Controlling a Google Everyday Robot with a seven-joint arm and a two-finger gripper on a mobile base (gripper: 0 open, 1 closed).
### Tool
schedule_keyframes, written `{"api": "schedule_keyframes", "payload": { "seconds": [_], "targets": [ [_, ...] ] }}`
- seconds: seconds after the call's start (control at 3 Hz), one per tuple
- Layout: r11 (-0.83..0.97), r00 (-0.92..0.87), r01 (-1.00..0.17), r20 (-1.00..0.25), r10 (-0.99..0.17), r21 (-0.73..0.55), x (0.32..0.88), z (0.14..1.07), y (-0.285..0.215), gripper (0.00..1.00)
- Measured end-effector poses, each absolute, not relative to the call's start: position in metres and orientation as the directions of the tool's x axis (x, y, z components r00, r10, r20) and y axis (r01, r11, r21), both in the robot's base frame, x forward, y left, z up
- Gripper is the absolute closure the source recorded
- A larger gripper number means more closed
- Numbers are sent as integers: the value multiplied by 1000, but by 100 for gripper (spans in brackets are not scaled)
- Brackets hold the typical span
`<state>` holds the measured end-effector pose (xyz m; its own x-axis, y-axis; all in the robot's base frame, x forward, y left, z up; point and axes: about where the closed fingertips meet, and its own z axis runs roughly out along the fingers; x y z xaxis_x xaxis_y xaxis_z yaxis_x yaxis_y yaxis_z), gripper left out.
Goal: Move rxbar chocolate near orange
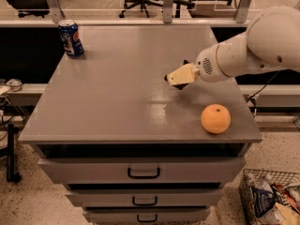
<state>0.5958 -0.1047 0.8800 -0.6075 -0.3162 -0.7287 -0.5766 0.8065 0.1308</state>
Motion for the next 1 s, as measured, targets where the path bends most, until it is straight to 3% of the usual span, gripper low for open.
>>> {"api": "schedule_keyframes", "payload": {
  "seconds": [1.0],
  "targets": [
    [850,-671,-510,-678,-300,129,565,866,-132,100]
  ]
}}
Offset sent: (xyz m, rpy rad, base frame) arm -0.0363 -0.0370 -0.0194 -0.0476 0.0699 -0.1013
